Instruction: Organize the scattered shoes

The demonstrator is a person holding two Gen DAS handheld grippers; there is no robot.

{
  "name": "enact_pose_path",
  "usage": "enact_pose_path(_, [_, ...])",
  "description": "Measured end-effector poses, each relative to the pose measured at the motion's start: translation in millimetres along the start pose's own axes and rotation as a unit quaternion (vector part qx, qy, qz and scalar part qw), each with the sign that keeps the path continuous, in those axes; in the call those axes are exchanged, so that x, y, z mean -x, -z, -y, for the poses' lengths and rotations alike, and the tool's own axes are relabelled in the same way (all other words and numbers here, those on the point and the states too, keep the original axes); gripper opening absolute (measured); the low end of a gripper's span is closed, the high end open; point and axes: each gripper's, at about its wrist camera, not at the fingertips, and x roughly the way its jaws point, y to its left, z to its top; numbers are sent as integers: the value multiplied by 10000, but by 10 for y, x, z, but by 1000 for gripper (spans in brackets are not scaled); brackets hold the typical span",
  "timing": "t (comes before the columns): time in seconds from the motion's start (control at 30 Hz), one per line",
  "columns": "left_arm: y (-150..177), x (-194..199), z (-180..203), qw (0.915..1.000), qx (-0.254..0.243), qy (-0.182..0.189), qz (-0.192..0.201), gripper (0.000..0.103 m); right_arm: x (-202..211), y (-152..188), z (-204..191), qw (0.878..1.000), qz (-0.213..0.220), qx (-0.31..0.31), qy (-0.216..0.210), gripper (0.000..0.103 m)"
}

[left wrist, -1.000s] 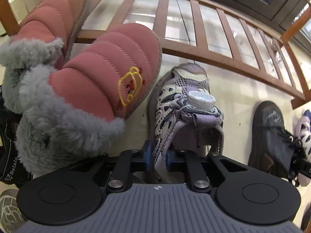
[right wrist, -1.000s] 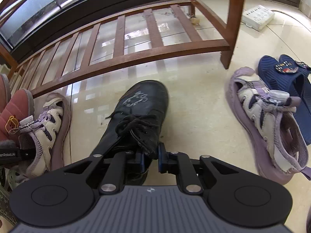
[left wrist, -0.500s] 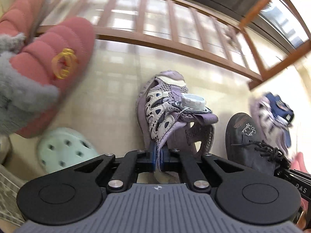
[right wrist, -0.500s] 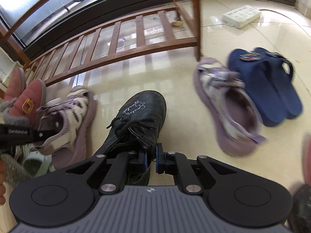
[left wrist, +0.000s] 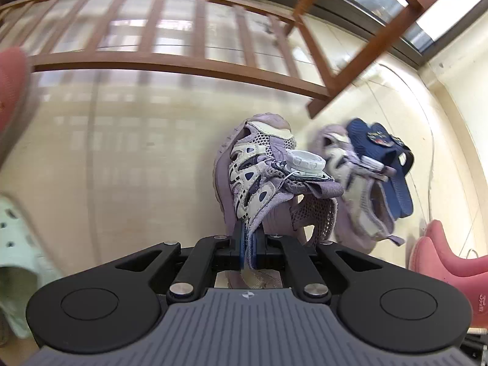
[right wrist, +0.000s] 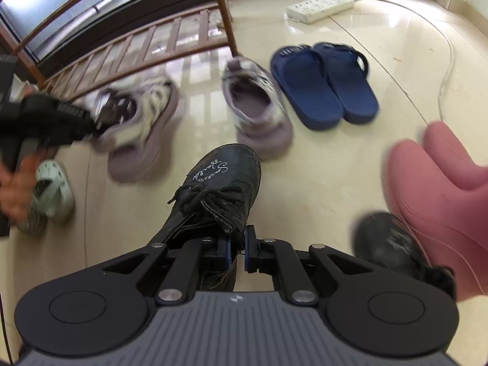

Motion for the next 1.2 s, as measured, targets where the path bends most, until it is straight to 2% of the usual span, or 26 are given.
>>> enact_pose_path(0.2, [71, -169, 263, 9999, -115, -77, 38, 5, 128, 333, 341, 9999, -123, -8, 27, 9])
enact_pose_path(0.5, [144, -356, 443, 9996, 66, -239, 149, 5, 194, 692, 711, 9992, -322, 161, 194, 9])
enact_pose_path(0.8, [207, -544, 638, 9997, -8, -241, 9, 6, 100, 815, 817, 9967, -450, 628, 268, 9])
enact_pose_path(1.2, [273, -665, 807, 9990, -336, -239, -173, 10, -25, 894, 922, 9957, -462, 666, 452, 10])
